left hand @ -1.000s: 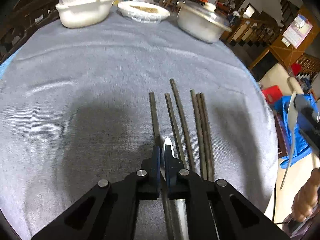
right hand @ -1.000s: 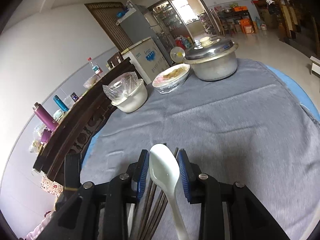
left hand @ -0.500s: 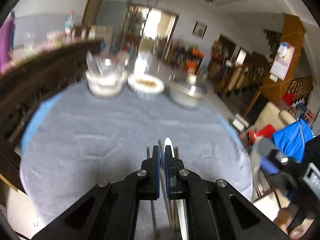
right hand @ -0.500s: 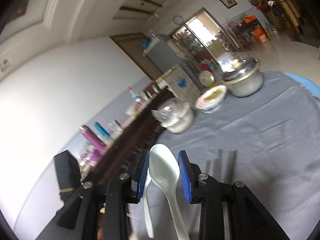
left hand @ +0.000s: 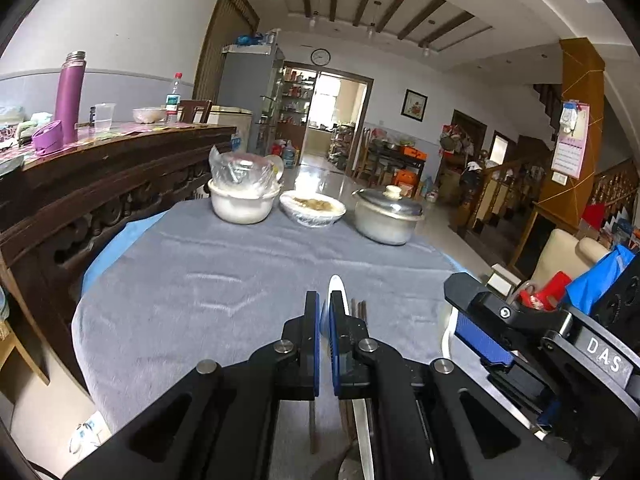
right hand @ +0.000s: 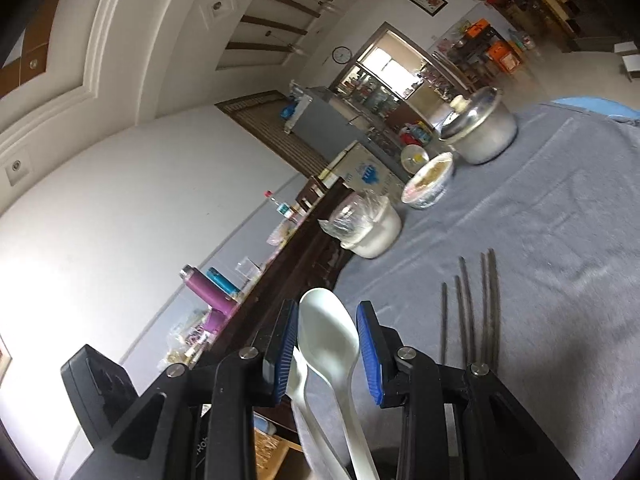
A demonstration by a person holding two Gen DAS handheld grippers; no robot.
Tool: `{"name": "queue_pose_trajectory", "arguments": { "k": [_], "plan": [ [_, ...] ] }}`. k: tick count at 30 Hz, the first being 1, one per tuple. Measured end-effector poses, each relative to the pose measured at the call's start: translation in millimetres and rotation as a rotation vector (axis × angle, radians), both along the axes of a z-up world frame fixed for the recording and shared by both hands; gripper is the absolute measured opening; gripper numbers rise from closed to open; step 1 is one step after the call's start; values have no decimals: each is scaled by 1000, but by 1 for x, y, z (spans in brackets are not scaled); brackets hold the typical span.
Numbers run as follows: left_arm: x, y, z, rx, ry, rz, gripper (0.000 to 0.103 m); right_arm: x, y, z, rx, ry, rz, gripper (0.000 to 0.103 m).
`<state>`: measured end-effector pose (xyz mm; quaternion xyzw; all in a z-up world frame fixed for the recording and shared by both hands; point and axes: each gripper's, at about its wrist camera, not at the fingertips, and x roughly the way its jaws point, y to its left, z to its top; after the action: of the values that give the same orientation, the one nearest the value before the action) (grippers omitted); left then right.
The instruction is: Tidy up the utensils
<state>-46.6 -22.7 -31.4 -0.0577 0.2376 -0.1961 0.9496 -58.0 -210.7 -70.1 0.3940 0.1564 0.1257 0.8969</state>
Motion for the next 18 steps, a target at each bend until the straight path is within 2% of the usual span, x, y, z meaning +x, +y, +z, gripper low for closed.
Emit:
{"name": "queue_pose_trajectory", "arguments": {
  "k": [6, 18],
  "plan": [
    [-21, 0, -8, 51, -28, -3, 4, -16, 5, -11, -101, 37, -22, 33],
    [-47, 17, -10, 61, -6, -12, 5, -49, 10, -8, -198, 50, -28, 33]
  ]
}}
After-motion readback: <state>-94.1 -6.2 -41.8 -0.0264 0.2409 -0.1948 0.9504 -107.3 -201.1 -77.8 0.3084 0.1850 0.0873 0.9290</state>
